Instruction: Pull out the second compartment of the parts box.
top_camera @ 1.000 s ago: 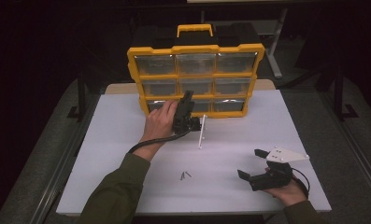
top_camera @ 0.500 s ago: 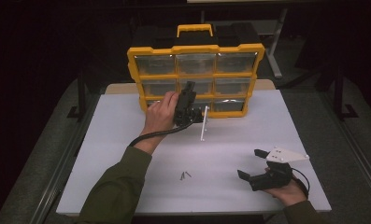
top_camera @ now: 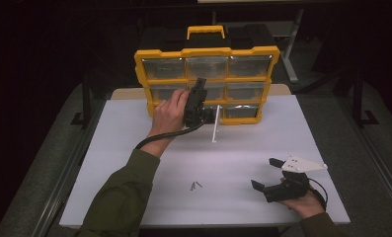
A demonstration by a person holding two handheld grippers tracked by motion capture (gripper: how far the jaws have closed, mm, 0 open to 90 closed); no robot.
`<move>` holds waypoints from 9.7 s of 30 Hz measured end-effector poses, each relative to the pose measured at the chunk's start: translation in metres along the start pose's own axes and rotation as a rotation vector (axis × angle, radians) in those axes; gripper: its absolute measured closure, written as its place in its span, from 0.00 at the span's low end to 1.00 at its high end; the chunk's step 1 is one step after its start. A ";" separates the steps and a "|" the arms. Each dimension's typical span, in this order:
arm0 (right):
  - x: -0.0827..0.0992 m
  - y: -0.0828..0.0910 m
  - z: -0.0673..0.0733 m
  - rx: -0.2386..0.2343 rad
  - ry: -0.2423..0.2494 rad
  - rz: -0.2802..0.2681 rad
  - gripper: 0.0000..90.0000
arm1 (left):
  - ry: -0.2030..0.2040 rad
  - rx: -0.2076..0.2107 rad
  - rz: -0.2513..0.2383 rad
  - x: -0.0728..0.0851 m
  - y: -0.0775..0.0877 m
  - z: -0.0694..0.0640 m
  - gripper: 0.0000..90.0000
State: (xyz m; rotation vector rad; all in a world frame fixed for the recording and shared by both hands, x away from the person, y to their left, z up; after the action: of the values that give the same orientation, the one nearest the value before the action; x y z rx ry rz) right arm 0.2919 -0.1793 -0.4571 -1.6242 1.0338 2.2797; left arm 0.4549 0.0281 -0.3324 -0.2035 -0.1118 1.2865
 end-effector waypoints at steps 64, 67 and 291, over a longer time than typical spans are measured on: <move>0.001 0.003 -0.002 0.011 -0.006 -0.007 0.00 | -0.018 -0.108 0.022 -0.006 -0.039 0.041 0.55; 0.001 0.003 -0.002 0.010 -0.006 -0.007 0.00 | -0.026 -0.110 0.021 -0.007 -0.041 0.041 0.56; 0.002 -0.001 0.001 0.011 0.000 0.014 0.00 | -0.045 -0.014 -0.006 -0.024 0.038 0.064 0.85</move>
State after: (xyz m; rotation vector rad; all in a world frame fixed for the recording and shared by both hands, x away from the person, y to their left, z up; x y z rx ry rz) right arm 0.2910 -0.1782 -0.4595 -1.6180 1.0599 2.2786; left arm 0.4002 0.0208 -0.2774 -0.1864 -0.1598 1.2848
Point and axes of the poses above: each handheld gripper's, and its own axes: y roughly backward along the jaws, x roughly out of its underside, z roughly to its left, the point moved 7 cm from there along -y, roughly forward along the jaws, and after that the axes turned 7 degrees about -x, right-handed, at the moved point
